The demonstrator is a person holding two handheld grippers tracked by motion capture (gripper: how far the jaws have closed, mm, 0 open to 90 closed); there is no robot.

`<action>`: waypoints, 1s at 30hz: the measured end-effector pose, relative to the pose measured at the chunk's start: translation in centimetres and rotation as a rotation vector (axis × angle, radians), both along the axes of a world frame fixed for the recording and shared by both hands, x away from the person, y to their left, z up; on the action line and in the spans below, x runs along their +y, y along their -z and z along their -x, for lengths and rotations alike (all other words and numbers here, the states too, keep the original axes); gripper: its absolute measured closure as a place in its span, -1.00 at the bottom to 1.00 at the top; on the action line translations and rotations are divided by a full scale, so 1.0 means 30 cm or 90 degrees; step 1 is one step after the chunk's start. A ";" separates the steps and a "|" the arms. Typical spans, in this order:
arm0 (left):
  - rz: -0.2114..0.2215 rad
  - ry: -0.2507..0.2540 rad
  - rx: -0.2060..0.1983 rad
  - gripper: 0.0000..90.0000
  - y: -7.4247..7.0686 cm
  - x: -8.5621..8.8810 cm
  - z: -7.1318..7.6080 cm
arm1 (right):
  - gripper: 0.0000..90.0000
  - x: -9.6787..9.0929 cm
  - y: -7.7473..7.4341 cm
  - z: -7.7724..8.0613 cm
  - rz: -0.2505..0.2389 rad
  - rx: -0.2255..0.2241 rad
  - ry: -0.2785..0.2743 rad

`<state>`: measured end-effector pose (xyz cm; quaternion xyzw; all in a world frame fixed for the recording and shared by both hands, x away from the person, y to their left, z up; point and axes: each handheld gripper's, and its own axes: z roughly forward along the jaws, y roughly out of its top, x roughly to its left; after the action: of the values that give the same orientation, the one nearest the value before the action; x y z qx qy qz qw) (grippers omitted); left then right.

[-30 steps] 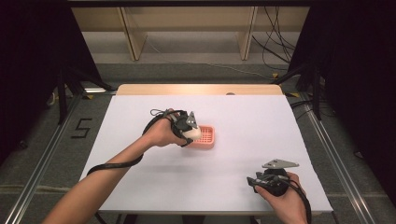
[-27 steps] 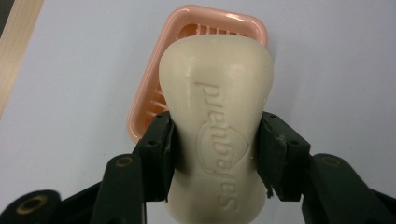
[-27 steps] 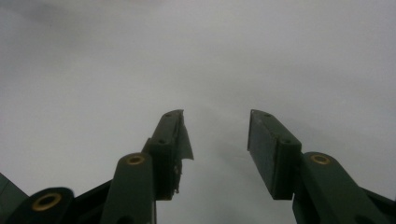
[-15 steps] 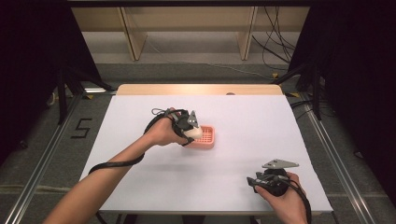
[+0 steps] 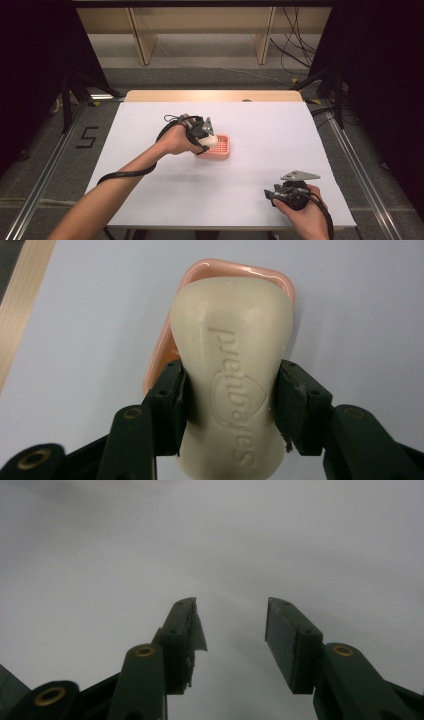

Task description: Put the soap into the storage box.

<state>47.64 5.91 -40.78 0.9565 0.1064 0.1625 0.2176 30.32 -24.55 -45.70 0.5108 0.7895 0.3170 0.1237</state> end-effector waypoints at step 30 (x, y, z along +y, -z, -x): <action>0.005 0.008 -0.001 0.10 0.018 -0.018 -0.035 | 0.24 0.002 0.001 0.000 -0.007 -0.001 -0.006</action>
<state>48.68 5.36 -41.32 0.9562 0.1005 0.1613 0.2225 30.32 -24.47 -45.71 0.5078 0.7899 0.3221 0.1200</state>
